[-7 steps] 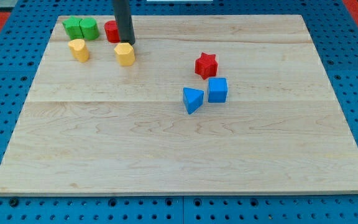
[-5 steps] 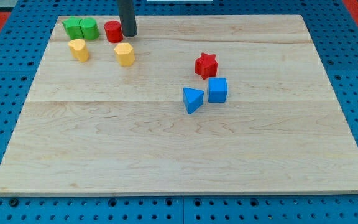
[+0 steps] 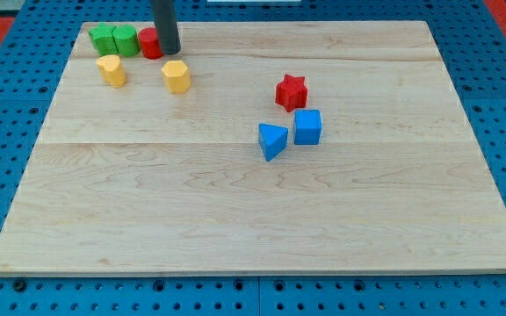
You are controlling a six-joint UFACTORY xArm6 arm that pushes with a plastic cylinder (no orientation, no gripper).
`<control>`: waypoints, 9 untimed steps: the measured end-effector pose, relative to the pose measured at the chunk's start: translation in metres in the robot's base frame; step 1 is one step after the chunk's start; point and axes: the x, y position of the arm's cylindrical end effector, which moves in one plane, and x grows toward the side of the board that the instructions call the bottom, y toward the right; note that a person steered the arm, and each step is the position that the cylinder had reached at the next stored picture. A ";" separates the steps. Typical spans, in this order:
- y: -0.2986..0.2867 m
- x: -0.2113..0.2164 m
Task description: Push the red star into the red circle
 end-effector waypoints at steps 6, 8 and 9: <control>0.251 0.143; 0.180 0.097; 0.180 0.066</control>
